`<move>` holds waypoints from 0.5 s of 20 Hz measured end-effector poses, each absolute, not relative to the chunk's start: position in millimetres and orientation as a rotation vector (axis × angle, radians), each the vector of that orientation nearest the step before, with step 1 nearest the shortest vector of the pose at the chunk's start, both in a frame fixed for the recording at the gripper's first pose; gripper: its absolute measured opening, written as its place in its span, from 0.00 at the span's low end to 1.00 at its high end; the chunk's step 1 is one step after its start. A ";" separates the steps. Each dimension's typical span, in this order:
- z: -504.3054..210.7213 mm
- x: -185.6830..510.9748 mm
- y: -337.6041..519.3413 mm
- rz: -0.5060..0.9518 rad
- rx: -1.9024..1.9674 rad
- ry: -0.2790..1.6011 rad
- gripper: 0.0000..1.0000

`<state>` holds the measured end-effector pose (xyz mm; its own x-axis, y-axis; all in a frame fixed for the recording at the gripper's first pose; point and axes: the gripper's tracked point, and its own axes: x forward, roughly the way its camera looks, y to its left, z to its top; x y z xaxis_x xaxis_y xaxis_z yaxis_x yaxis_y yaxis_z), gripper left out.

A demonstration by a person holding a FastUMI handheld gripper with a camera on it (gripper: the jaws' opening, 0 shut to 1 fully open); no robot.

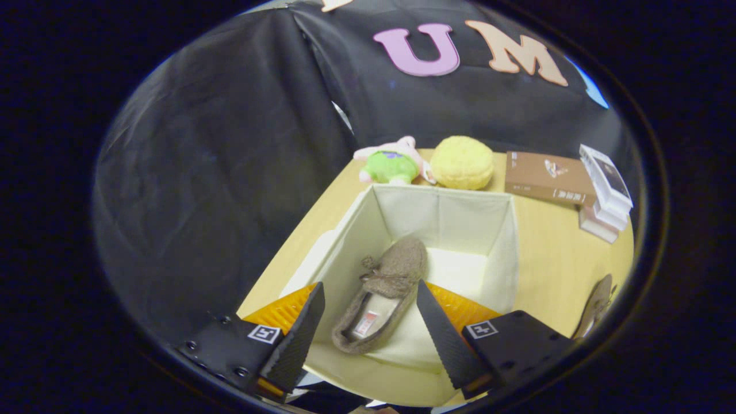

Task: Open the storage box then place both shoes into the box .Put the left shoe in first, then the right shoe, with the right side of both shoes facing outward in a uniform manner.

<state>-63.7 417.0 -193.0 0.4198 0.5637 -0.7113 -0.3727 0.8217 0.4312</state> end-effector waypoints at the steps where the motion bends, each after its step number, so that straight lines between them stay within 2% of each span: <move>1: -195.2 -58.9 407.0 0.597 0.212 0.942 1.00; 10: -166.0 -42.3 289.3 0.546 0.158 0.710 1.00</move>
